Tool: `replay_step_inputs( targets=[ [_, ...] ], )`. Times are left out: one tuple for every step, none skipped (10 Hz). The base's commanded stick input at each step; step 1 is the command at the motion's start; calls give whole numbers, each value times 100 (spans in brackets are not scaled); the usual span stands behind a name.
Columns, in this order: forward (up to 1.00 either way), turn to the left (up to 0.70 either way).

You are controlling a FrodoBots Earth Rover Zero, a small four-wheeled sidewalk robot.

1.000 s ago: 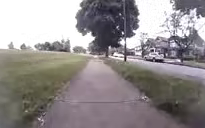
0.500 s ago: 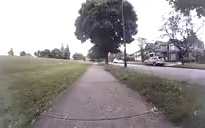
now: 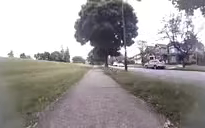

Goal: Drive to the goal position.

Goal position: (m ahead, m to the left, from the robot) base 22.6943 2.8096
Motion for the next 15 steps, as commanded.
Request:
replay_step_inputs(
  targets=[
    [70, 0],
    [70, 0],
    [70, 0],
    [70, 0],
    [70, 0],
    [70, 0],
    [70, 0],
    [70, 0],
    [70, 0],
    [70, 0],
    [70, 0],
    [70, 0],
    [70, 0],
    [70, 0],
    [70, 0]
  ],
)
